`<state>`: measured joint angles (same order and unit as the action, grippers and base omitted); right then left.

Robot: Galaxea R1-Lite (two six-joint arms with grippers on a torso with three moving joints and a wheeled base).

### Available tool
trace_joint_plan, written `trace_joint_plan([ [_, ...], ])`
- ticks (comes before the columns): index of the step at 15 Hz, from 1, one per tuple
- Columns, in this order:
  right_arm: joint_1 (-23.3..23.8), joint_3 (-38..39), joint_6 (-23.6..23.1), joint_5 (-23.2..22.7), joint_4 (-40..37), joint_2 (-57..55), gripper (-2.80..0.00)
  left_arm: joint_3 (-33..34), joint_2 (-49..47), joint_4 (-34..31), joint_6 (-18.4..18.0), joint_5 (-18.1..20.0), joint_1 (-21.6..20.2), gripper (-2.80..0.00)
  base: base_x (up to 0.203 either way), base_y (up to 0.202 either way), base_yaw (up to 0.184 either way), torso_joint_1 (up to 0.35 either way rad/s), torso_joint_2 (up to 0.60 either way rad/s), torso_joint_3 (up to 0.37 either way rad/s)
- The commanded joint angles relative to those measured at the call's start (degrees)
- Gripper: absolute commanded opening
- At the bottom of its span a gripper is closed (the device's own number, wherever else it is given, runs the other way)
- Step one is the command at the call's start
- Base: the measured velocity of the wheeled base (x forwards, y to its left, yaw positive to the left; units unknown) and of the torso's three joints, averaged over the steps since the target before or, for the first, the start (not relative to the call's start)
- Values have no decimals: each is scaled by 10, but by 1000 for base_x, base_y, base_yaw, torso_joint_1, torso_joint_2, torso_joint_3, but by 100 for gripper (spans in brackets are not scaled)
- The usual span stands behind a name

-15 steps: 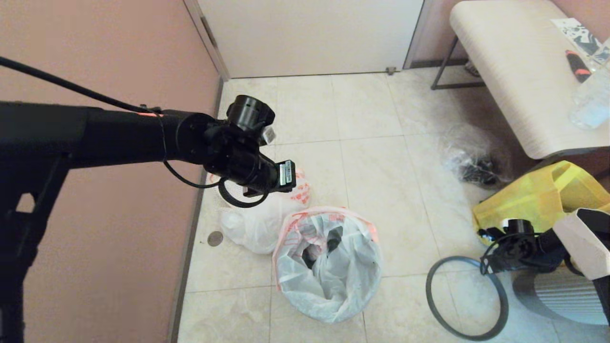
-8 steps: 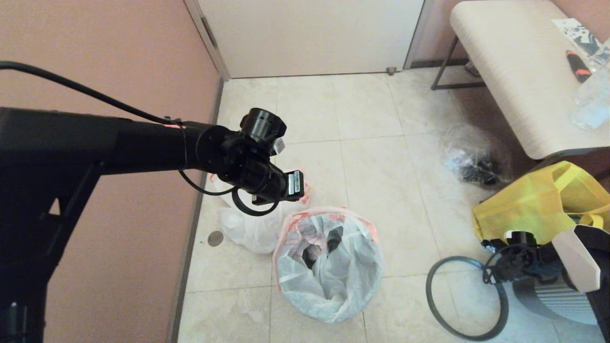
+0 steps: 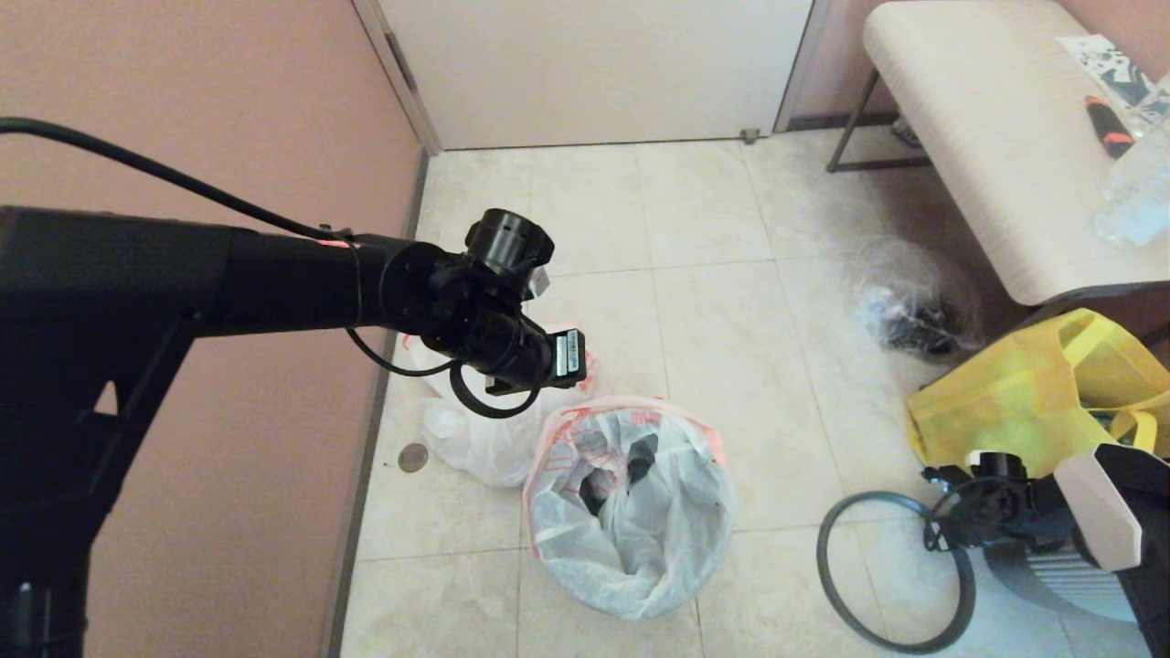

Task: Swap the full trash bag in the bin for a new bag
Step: Place the trash can ring on the trash can

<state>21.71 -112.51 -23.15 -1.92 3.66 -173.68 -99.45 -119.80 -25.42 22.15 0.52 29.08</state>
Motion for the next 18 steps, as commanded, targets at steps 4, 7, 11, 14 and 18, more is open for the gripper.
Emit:
trace_joint_plan([
  [4,0,15,7,0,-3,26,-280,6,35,-1,4,-3,4,-280,0,0,0,0,0,0],
  [7,-2,135,19,-1,0,145,-280,20,92,-3,4,-1,6,-280,0,0,0,0,0,0],
  [11,-40,342,54,-2,9,386,-280,33,171,-24,-1,-3,6,-280,0,0,0,0,0,0],
  [14,-91,431,106,-9,-16,553,-280,42,231,-33,0,30,4,-280,0,0,0,0,0,0],
  [18,-150,463,142,-11,-114,707,-280,50,272,-34,0,45,5,-280,0,0,0,0,0,0],
])
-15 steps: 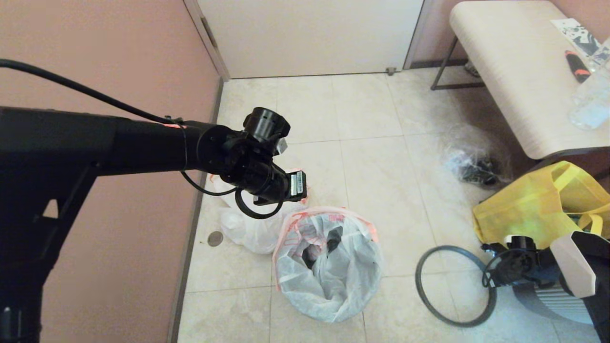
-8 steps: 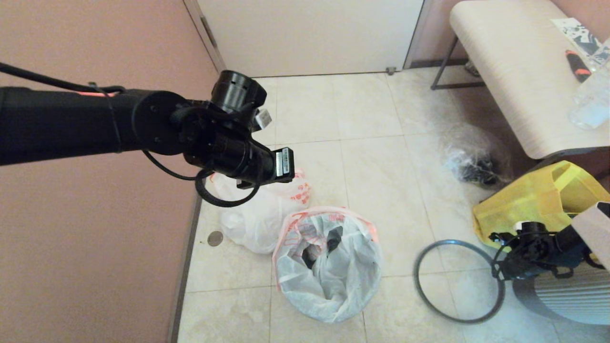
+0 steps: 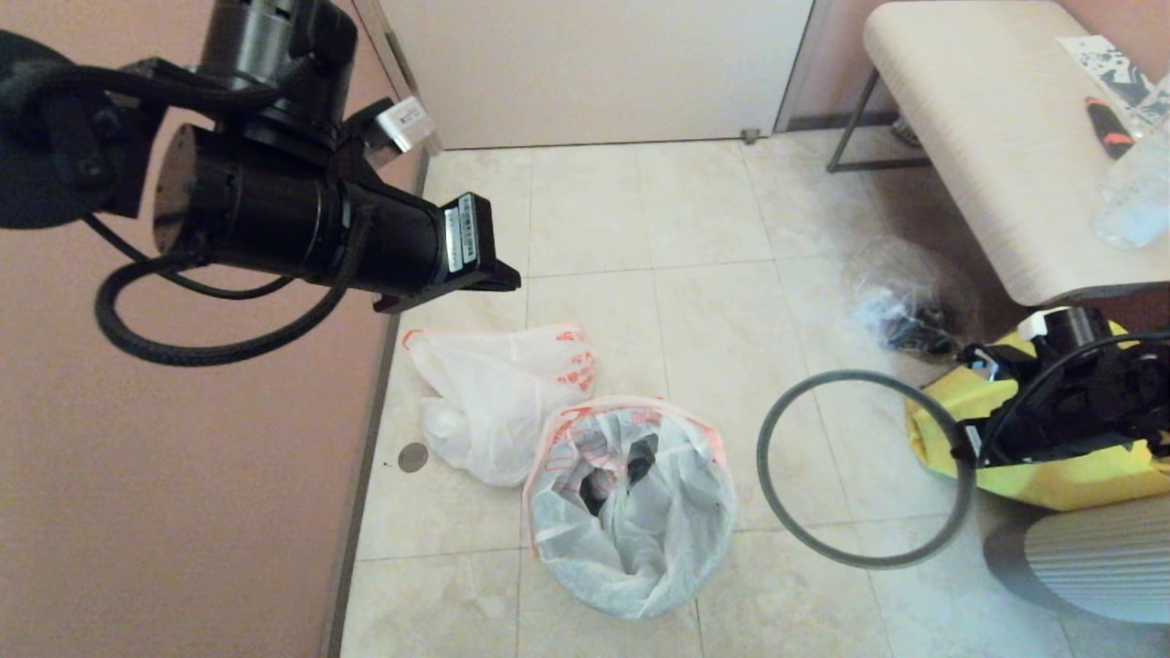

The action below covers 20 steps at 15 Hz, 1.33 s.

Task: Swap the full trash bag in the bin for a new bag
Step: Place the trash can ring on the trash can

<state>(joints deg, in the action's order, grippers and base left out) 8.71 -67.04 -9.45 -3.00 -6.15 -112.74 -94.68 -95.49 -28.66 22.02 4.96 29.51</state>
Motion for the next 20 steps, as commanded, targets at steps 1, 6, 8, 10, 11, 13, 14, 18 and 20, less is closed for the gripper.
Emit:
trace_joint_plan([
  [1,-35,9,22,-1,-30,130,-280,4,35,-3,1,1,1,-280,0,0,0,0,0,0],
  [6,-152,-7,113,-4,-70,230,-280,6,44,-3,1,1,9,-280,0,0,0,0,0,0],
  [8,-199,-42,165,-9,-117,236,-280,7,44,-3,1,1,13,-280,0,0,0,0,0,0],
  [10,-236,-58,182,-16,-149,207,-280,5,43,-2,3,1,9,-280,0,0,0,0,0,0],
  [11,-256,-60,184,-16,-153,184,-280,4,43,-2,4,1,3,-280,0,0,0,0,0,0],
  [13,-291,-69,185,-16,-154,127,-280,-1,40,1,5,1,-16,-280,0,0,0,0,0,0],
  [14,-309,-81,188,-16,-152,88,-280,-4,39,3,6,1,-29,-280,0,0,0,0,0,0],
  [18,-371,-164,226,-15,-113,-50,-280,-14,36,11,13,1,-64,-280,0,0,0,0,0,0],
  [20,-385,-204,235,-16,-114,-96,-280,-14,26,11,12,1,-61,-280,0,0,0,0,0,0],
])
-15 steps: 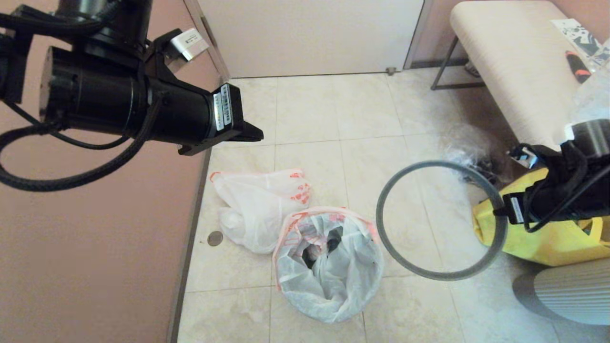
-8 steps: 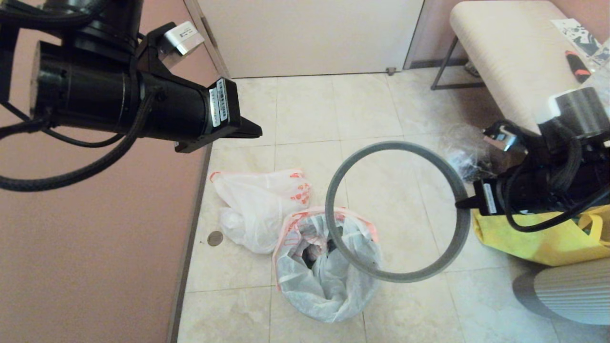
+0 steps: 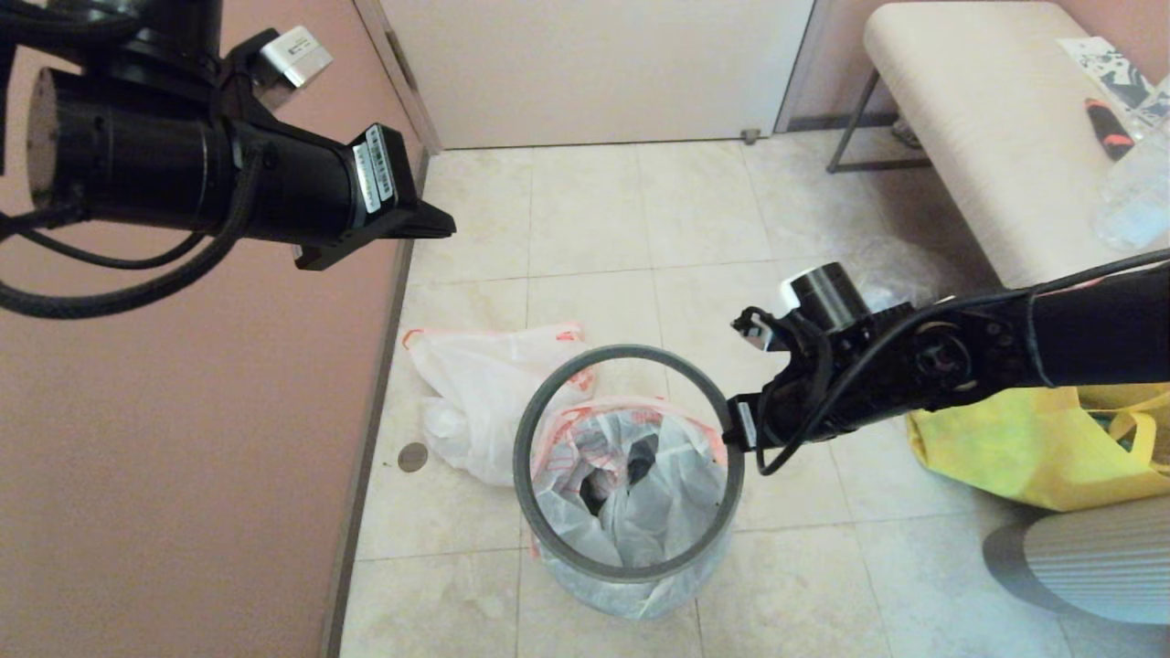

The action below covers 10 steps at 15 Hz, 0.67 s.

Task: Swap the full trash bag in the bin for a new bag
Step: Place the trash can ring on the trash can

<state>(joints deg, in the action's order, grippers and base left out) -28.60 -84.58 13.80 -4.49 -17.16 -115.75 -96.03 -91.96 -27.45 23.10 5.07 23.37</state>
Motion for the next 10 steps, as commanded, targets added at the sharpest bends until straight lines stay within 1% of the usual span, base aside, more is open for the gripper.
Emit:
trace_joint_plan([
  [1,-14,-45,4,-1,-15,-81,-280,-1,-13,-1,1,0,2,-280,0,0,0,0,0,0],
  [4,-9,-101,5,-2,-58,-126,-280,0,-15,-1,1,0,7,-280,0,0,0,0,0,0],
  [10,9,-100,4,1,-60,-139,-280,-1,-15,-1,1,0,5,-280,0,0,0,0,0,0],
])
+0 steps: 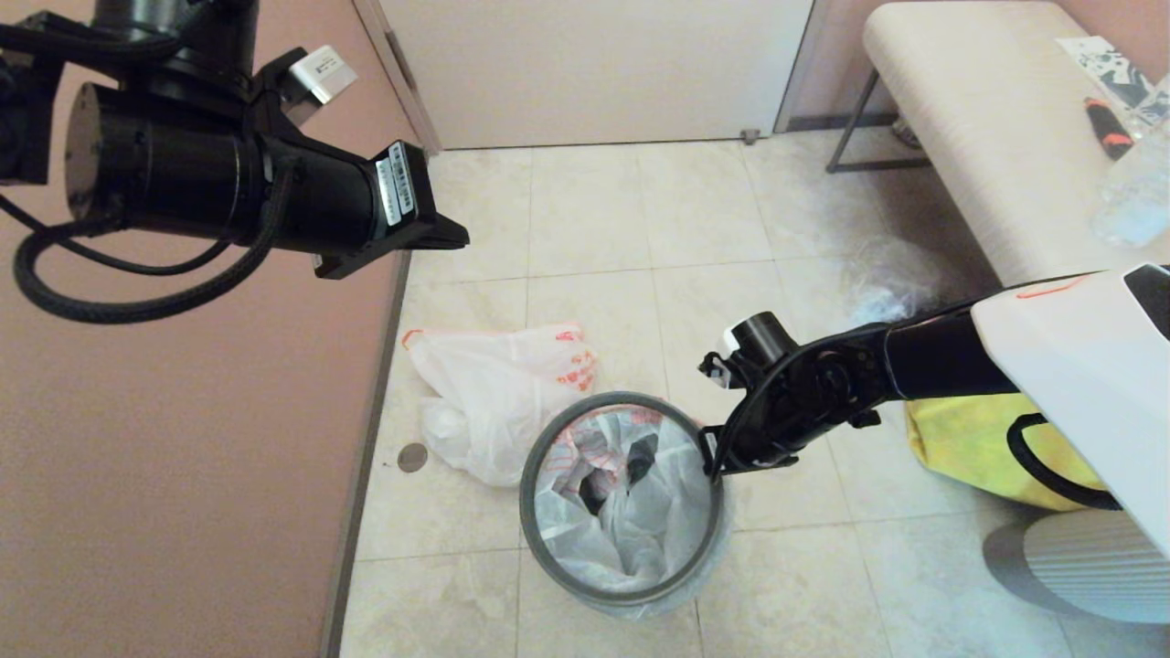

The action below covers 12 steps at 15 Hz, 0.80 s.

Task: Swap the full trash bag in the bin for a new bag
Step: Place the trash can ring on the trash can

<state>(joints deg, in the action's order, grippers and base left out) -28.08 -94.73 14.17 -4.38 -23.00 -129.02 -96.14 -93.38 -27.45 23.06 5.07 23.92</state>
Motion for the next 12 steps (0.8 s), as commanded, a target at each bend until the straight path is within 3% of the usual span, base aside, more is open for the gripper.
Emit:
trace_joint_plan([
  [1,3,6,1,0,-1,-7,-280,0,0,-1,1,0,0,-280,0,0,0,0,0,0],
  [12,3,17,17,61,0,-33,-280,1,-7,-1,1,0,2,-280,0,0,0,0,0,0],
])
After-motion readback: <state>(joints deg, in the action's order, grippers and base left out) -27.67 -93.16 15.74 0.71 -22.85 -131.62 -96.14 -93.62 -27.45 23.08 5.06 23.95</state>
